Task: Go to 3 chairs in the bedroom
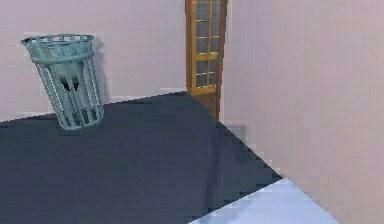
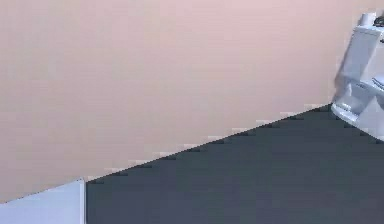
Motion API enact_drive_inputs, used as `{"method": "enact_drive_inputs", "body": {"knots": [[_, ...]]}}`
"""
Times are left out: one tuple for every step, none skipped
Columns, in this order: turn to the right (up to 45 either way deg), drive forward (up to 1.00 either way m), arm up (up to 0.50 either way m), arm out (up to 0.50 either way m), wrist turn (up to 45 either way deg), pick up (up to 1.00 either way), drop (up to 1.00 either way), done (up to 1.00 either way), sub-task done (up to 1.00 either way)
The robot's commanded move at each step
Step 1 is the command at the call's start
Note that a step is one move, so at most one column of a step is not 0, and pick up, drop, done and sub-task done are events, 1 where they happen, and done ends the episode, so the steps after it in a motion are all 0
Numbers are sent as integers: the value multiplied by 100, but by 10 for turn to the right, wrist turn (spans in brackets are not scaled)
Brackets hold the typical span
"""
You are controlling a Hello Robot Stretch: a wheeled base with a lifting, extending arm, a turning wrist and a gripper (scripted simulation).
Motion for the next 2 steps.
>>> {"method": "enact_drive_inputs", "body": {"knots": [[0, 100, 0, 0, 0, 0, 0, 0, 0], [0, 100, 0, 0, 0, 0, 0, 0, 0]]}}
